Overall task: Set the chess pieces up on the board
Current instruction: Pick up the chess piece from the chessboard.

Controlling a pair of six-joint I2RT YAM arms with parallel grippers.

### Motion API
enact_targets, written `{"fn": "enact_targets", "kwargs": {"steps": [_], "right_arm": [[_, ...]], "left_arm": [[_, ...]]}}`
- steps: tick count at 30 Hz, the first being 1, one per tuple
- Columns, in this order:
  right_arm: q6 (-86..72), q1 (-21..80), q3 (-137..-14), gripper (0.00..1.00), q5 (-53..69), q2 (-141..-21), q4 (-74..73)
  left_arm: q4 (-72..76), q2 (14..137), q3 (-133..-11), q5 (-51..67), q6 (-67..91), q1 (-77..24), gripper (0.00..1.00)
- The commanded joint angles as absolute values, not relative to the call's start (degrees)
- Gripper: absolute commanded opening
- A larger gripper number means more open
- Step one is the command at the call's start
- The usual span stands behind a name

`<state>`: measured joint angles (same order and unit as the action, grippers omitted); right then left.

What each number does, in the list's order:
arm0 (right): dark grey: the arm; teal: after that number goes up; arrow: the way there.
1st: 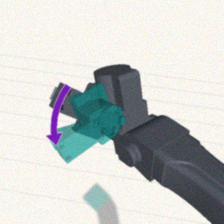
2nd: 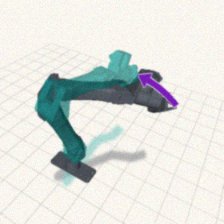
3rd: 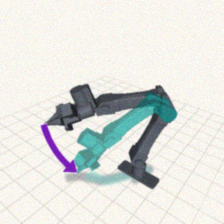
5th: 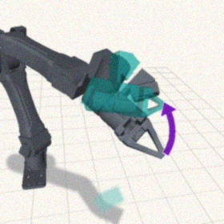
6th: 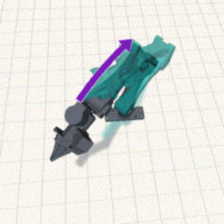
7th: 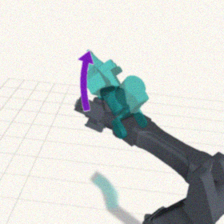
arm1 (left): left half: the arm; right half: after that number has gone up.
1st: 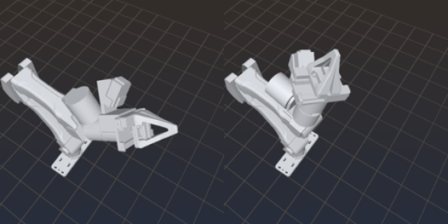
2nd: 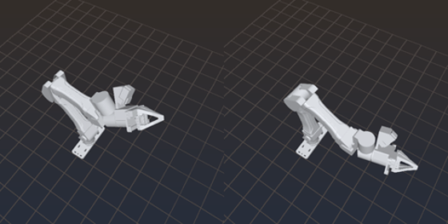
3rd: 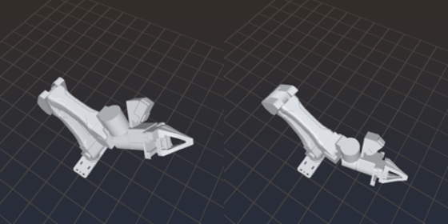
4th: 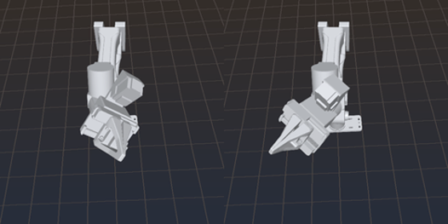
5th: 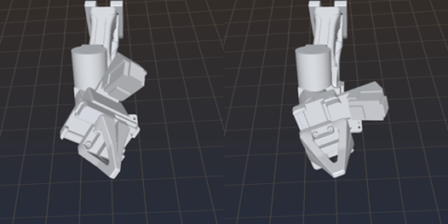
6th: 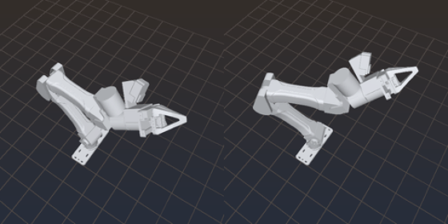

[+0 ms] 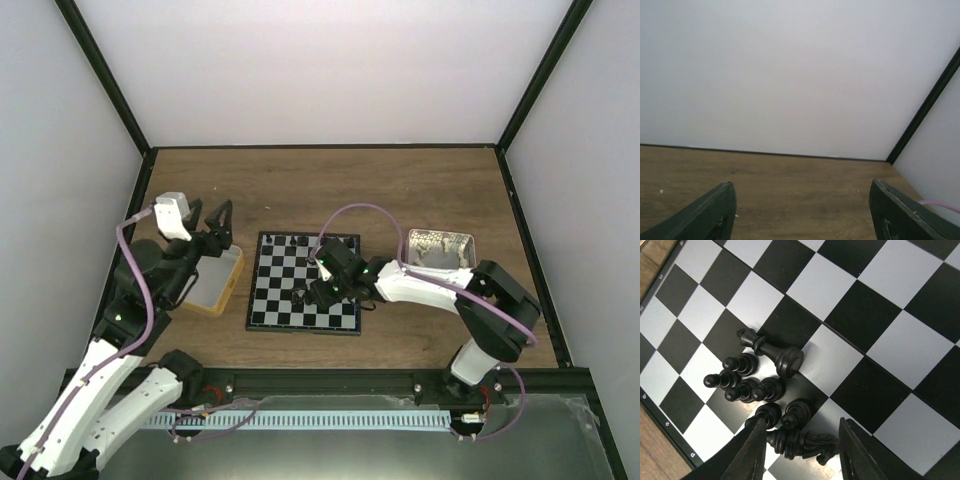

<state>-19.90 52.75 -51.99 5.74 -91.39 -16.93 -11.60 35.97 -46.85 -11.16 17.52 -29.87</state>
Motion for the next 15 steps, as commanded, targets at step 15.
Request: {"fn": "enact_targets", "kwargs": {"steps": [15], "right_arm": [[-19.5,53.6,-57.2,0.16,3.9,-96.6,-16.9]], "left_arm": [[-11.0,31.6,-44.5,-20.1,13.3,-29.7,0.75]]}}
